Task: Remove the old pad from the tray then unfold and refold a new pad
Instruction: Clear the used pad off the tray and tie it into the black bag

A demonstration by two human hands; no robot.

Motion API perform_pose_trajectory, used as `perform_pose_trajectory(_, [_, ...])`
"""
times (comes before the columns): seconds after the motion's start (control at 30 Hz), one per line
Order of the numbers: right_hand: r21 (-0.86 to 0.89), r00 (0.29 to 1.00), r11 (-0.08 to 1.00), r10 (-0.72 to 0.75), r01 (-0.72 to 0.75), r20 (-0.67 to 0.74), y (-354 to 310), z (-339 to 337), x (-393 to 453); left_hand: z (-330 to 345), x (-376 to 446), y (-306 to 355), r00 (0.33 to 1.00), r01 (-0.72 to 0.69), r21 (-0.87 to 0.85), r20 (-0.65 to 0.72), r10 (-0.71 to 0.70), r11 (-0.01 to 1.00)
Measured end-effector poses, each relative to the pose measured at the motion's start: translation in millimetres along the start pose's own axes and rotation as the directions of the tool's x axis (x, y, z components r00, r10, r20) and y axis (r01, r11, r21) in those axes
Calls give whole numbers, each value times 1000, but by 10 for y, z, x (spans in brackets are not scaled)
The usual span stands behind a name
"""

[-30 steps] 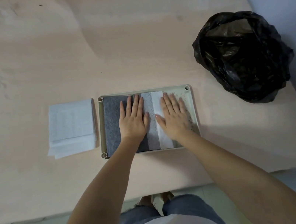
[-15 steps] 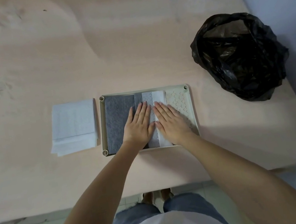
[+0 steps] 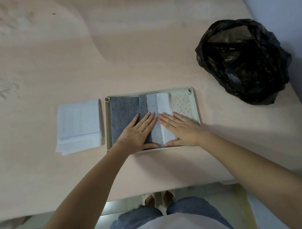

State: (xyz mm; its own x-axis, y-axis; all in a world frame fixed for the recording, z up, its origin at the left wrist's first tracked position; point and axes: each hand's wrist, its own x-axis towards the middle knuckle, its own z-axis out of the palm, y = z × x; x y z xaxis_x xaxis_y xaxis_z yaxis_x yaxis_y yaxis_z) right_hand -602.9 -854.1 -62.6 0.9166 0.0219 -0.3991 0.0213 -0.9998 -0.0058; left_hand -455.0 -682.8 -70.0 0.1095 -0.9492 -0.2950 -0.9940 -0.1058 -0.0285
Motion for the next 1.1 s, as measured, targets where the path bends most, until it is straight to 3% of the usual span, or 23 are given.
perform_pose_trajectory(0.27, [33, 1000, 999, 11, -12, 9, 36, -8, -17, -33, -107, -120, 998, -7, 73, 57, 3, 997])
perform_pose_trajectory(0.37, [144, 997, 988, 63, -57, -38, 35, -67, -70, -109, -110, -115, 998, 13, -42, 67, -10, 999])
perform_pose_trajectory(0.47, [350, 953, 930, 200, -112, -227, -84, -229, -82, -195, -160, -212, 982, 111, -278, -115, -148, 954])
perform_pose_trajectory(0.53, [372, 907, 922, 242, -104, -345, -269, -384, 9, -254, -199, -331, 934, 214, -330, -205, -291, 919])
perform_pose_trajectory(0.6, [357, 890, 927, 258, -118, -375, -523, -550, 153, -326, -226, -464, 871, 343, -367, -219, -439, 865])
perform_pose_trajectory(0.7, [374, 900, 917, 273, -138, -339, -956, -739, 391, -472, -218, -642, 769, 516, -409, -167, -618, 753])
perform_pose_trajectory(0.8, [341, 922, 920, 289, -193, -258, -1351, -823, 640, -565, -152, -792, 699, 650, -390, -31, -714, 653])
perform_pose_trajectory(0.87, [384, 902, 881, 376, -276, -214, -1543, -856, 779, -584, -113, -867, 656, 701, -406, 44, -753, 587])
perform_pose_trajectory(1.03, [249, 877, 898, 420, -364, -235, -1760, -816, 935, -647, -49, -876, 645, 736, -384, 146, -750, 558])
perform_pose_trajectory(1.1, [275, 887, 892, 418, -359, -196, -1752, -816, 975, -687, -13, -836, 629, 764, -327, 189, -754, 556])
